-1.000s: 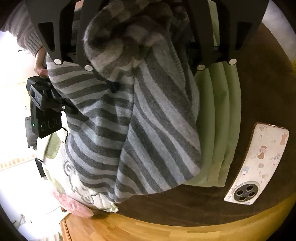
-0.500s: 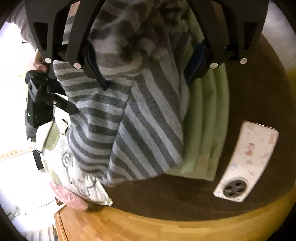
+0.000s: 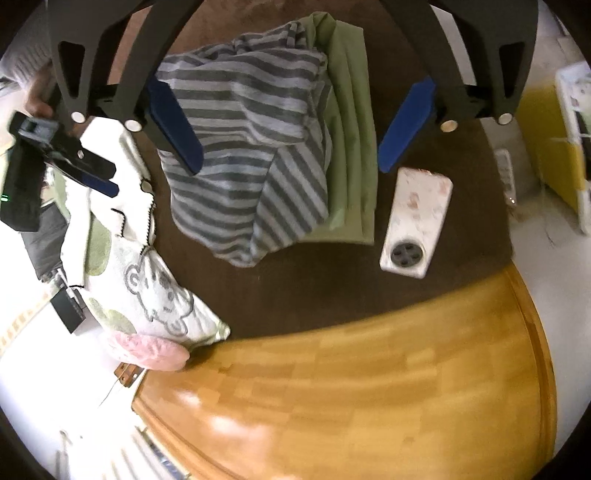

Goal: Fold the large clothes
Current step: 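Lower the hoodie onto the green cloth and open both grippers, then press the hoodie onto the green cloth, then withdraw both grippers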

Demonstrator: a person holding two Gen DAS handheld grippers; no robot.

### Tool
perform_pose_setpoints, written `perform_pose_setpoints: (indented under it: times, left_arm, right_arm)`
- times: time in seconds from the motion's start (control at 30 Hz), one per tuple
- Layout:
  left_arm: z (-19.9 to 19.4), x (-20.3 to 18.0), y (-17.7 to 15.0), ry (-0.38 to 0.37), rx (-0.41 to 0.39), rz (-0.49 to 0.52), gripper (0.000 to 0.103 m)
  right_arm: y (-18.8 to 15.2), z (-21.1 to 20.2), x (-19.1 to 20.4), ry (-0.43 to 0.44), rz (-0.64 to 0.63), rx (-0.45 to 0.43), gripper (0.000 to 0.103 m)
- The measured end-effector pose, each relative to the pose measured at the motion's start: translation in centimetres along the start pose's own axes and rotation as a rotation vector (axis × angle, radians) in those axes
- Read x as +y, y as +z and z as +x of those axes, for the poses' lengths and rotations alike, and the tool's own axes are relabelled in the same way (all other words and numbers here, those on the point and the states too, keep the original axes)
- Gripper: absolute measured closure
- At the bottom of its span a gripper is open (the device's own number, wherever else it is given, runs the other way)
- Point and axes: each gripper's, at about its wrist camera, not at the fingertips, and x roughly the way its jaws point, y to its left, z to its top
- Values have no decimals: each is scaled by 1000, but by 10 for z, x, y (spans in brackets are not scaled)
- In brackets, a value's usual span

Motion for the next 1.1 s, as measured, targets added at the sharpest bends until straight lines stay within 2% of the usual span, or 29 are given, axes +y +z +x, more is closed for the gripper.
perform_pose_setpoints:
  times: [0.07,0.1,0.23,0.3,0.4,0.6,0.87,1.1]
  left_arm:
    - [-4,-15,-3,11,-24,22,7]
    - [-2,-20,-5,11,-20,27,7]
    - [16,-41,-23,42,16,70,7]
    - [28,-43,-35,53,40,71,7]
    - [44,-37,-57,77,91,48,7]
    - [50,-10,-87,11,117,-108,6]
    - [57,-1,-120,20,148,-113,6]
    - [61,0,-123,28,160,-112,6]
  right_arm:
    - [-5,1,8,-29,-12,10,22]
    - [-9,2,11,-32,-15,17,30]
    - [-30,13,17,-11,9,65,57]
    - [-40,18,22,-1,6,80,68]
    - [-51,20,24,4,12,78,68]
    - [-67,24,22,5,58,109,68]
    - [-85,29,21,-12,85,99,68]
    - [-82,28,20,-14,110,93,66]
